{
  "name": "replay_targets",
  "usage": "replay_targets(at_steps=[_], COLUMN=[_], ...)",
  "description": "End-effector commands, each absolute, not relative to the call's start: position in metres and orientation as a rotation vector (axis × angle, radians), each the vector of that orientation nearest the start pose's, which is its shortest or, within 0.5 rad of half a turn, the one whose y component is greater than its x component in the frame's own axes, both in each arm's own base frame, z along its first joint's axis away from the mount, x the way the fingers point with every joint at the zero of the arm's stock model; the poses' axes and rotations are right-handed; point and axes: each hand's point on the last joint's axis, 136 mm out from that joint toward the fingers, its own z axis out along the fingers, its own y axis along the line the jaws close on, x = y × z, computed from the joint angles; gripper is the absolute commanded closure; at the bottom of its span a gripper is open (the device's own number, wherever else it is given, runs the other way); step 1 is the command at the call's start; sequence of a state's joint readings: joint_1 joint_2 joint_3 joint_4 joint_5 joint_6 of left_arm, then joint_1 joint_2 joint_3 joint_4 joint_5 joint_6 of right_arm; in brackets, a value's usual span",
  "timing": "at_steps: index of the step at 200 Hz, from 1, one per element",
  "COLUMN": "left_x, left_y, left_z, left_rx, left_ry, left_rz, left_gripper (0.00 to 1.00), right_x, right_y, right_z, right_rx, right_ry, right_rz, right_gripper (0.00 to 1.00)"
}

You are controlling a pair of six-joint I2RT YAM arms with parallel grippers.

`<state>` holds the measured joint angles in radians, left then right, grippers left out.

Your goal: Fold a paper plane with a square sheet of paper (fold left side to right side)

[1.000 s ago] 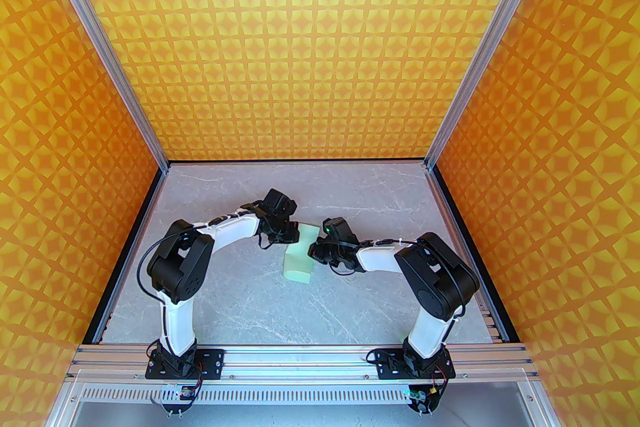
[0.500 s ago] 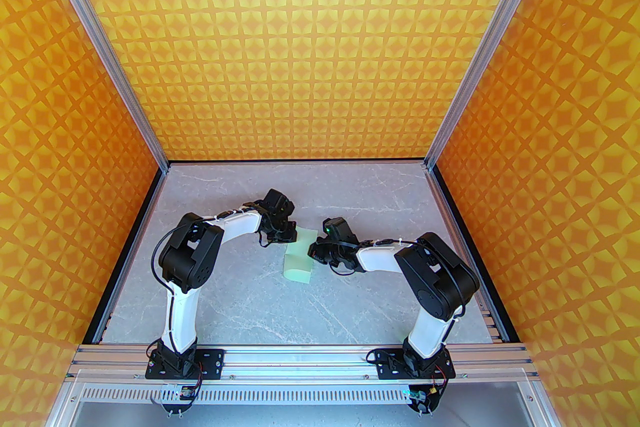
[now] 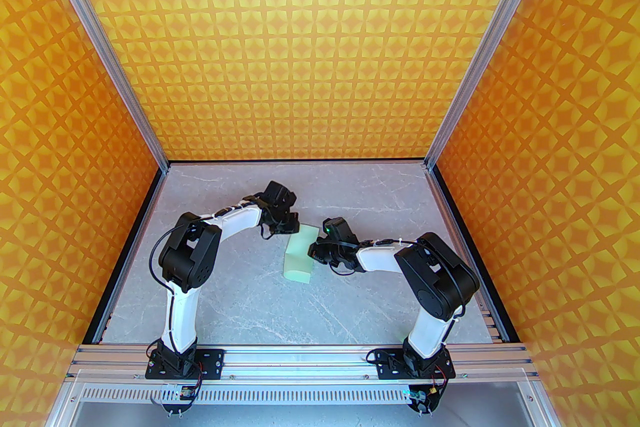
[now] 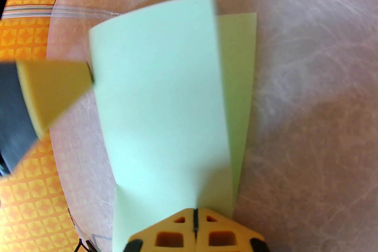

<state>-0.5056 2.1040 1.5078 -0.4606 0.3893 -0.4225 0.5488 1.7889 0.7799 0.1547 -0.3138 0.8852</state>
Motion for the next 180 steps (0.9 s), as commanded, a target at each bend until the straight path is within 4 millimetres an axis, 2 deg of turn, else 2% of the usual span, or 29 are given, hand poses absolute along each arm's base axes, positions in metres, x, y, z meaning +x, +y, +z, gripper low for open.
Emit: replay_targets(at_steps=[1, 29, 56, 75, 101, 116, 133, 180], left_x=[0.407, 0.403, 0.404, 0.405, 0.403, 0.393, 0.376, 0.317], left_y=[-0.291, -0.287, -0.282, -0.282, -0.285, -0.285, -0.286, -0.289], left_z=[0.022, 0.01, 0.011, 0.027, 0.067, 0.084, 0.093, 0.082], left_rx=[0.245, 0.241, 0.232, 0.229, 0.227, 0.231, 0.228, 0.209], left_ry=[2.808, 2.837, 2.835, 2.808, 2.735, 2.712, 2.705, 2.765], left_rz=[-0.781, -0.764, -0.748, -0.76, -0.807, -0.85, -0.895, -0.978], left_gripper=[0.98, 0.98, 0.99, 0.99, 0.98, 0.97, 0.97, 0.97], right_x=[0.303, 0.303, 0.304, 0.304, 0.304, 0.304, 0.305, 0.305], right_y=[0.244, 0.244, 0.244, 0.244, 0.244, 0.243, 0.244, 0.243], right_z=[-0.018, -0.018, -0.017, -0.017, -0.017, -0.017, -0.016, -0.018], right_rx=[0.325, 0.325, 0.325, 0.323, 0.321, 0.321, 0.323, 0.326], right_ry=[2.752, 2.752, 2.748, 2.749, 2.749, 2.748, 2.745, 2.748], right_rz=[0.825, 0.825, 0.826, 0.825, 0.822, 0.82, 0.819, 0.812], right_gripper=[1.0, 1.0, 1.0, 1.0, 1.0, 1.0, 1.0, 1.0])
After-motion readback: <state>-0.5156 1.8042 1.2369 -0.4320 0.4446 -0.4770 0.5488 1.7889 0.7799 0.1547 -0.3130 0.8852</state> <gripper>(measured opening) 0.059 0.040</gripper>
